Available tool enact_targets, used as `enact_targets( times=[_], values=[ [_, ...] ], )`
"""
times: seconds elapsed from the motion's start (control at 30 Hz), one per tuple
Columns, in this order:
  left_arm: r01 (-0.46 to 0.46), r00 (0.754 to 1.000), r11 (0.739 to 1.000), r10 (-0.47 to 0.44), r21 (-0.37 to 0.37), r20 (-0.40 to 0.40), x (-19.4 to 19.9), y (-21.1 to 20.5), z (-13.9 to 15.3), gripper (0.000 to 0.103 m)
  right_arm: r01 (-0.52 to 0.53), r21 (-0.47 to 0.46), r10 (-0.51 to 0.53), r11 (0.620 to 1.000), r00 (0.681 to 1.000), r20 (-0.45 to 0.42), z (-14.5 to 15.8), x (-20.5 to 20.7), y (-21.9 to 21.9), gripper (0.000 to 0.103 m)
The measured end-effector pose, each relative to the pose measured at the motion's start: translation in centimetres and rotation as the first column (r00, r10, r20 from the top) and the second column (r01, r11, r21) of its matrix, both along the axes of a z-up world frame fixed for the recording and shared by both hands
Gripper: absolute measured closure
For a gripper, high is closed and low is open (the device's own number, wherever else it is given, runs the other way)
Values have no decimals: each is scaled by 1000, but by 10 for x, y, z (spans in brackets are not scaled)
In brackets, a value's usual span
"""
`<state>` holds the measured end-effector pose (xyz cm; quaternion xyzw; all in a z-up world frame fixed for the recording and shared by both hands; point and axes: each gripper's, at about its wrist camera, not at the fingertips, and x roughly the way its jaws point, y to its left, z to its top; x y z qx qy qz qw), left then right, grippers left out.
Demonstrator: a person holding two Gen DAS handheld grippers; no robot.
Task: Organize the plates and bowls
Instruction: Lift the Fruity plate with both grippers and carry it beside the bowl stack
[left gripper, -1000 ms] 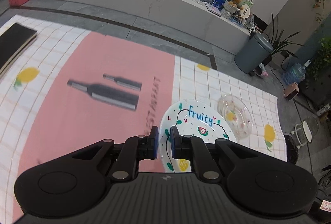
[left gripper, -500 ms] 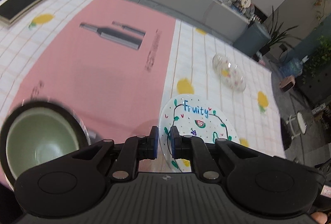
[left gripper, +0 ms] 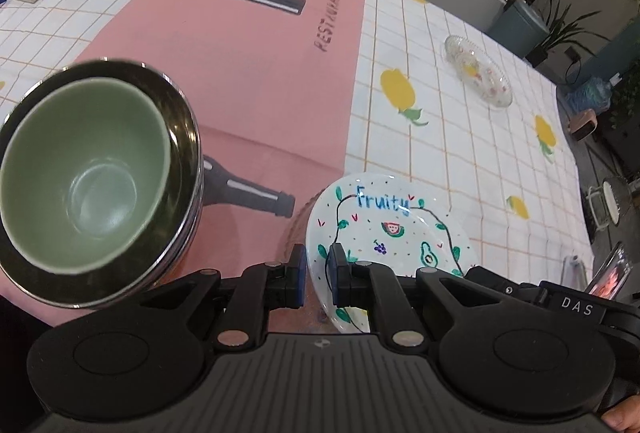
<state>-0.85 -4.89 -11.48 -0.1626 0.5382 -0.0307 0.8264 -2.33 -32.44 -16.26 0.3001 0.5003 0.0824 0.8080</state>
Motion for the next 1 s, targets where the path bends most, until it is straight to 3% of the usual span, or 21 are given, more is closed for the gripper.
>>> enact_targets(
  times=[0.43, 0.8, 1.0],
  values=[
    [31, 999, 997, -31, 72, -9, -5, -6, -17, 90, -56, -139, 60, 989, 998, 28, -8, -4, 20, 95],
    [54, 998, 992, -55, 117, 5, -5, -11, -21, 91, -135, -352, 173, 926, 982, 79, -3, -5, 48, 92],
    [67, 997, 985, -73, 161, 33, -6, -15, -20, 92, -149, -400, 194, 904, 978, 75, -7, -6, 55, 93]
  ],
)
